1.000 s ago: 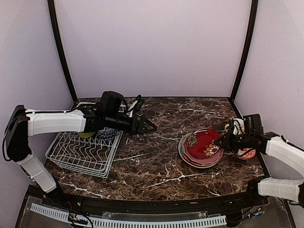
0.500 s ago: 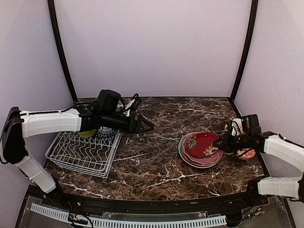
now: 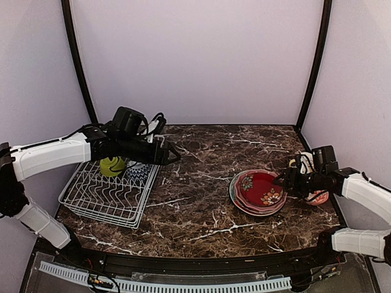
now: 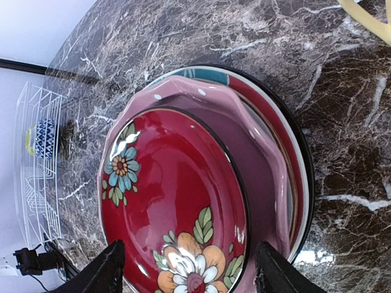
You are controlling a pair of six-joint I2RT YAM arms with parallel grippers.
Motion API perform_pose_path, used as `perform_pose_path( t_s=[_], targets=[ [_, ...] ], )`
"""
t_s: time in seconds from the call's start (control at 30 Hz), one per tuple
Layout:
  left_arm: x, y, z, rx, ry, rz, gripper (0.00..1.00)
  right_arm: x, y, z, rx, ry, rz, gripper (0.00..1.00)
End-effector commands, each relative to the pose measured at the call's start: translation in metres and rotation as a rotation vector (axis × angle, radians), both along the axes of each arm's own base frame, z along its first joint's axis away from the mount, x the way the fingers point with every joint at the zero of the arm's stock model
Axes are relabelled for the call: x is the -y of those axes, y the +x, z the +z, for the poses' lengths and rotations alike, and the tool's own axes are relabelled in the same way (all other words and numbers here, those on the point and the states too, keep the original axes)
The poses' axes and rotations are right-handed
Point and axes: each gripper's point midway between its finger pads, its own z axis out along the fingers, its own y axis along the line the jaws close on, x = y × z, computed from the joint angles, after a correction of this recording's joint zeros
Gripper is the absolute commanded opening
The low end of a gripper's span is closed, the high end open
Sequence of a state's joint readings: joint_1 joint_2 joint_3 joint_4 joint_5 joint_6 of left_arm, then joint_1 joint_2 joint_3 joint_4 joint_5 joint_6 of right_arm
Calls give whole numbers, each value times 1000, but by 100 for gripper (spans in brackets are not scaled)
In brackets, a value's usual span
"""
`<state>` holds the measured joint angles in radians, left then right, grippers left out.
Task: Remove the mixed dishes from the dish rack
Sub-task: Place the plate with another plate, then grab the bowl from the dish rack.
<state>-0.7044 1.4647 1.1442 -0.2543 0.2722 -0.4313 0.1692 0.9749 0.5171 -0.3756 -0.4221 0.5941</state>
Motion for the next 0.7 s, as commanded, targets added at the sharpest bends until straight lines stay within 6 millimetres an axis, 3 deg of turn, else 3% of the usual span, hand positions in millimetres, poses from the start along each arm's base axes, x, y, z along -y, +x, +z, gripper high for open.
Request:
perform_pose_path(
  t_s=[0.0,0.13,0.33,0.57,0.67],
  targets=[
    [-49,10,11,37,71,114,77,7,5,11,33,-38,-14,75],
    [-95,18,8,34,157,215,77,9,6,14,38,-53,-21,82],
    [-169,32,6,72,486,356,87,16,9,24,67,-95,-33,94],
    [-206,43,-15,-3,566,419,91,20,8,33,98,-115,-42,99],
    [-202,48,-31,-73,480,410,91,19,7,35,107,-114,-41,99]
  ],
)
